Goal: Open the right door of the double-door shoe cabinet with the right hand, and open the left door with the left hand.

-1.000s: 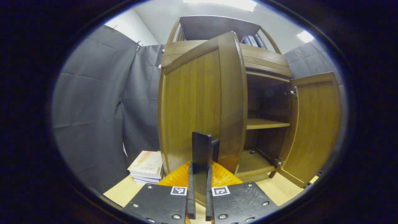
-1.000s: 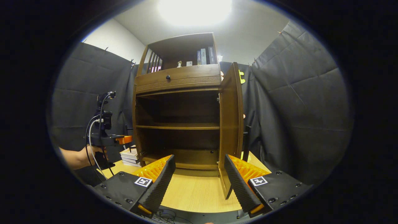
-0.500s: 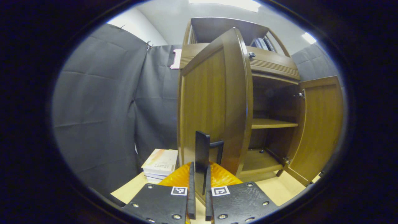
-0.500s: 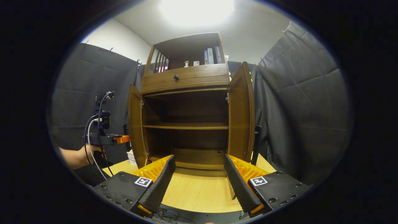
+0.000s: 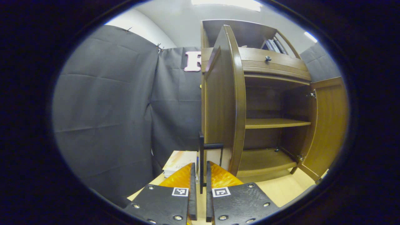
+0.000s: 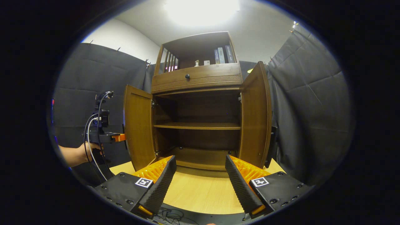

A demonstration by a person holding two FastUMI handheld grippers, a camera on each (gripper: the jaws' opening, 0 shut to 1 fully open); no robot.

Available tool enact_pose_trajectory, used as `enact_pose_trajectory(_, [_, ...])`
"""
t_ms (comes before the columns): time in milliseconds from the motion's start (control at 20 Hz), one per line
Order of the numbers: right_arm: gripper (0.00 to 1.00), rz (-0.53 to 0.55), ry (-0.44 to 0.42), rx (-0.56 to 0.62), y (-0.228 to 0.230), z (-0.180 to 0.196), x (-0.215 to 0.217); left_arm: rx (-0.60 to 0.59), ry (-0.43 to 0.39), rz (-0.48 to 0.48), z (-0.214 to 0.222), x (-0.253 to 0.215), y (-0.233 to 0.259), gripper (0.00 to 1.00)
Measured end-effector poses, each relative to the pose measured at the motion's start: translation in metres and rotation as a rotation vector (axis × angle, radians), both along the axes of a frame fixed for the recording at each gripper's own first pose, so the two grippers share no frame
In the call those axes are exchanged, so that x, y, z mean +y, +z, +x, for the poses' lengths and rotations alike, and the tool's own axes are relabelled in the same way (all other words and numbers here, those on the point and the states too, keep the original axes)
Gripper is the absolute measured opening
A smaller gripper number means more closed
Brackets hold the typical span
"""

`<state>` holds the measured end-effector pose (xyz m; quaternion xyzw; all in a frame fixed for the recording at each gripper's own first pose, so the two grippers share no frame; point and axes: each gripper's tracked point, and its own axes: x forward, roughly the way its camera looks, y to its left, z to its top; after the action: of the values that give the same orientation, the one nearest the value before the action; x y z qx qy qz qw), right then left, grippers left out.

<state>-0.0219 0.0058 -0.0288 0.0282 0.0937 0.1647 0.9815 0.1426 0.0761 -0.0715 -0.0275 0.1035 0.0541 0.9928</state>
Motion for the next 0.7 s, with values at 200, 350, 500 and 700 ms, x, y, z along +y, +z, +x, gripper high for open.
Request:
enact_pose_trajectory(200, [0.98,0.007,0.007,-0.003,0.002,-0.003,0.008,-0.003,0.025,0.017,-0.013,0.02,0.0,0.14])
enact_pose_trajectory(350, [0.98,0.01,0.003,-0.009,0.005,-0.003,0.009,-0.005,0.054,0.041,-0.026,0.038,0.001,0.14])
enact_pose_trajectory(500, [0.98,0.005,-0.001,-0.02,0.009,-0.006,0.01,-0.017,0.092,0.052,-0.04,0.06,0.008,0.14])
enact_pose_trajectory(700, [0.98,-0.006,-0.019,-0.043,0.017,-0.01,0.008,-0.045,0.07,0.035,-0.061,0.06,0.022,0.13])
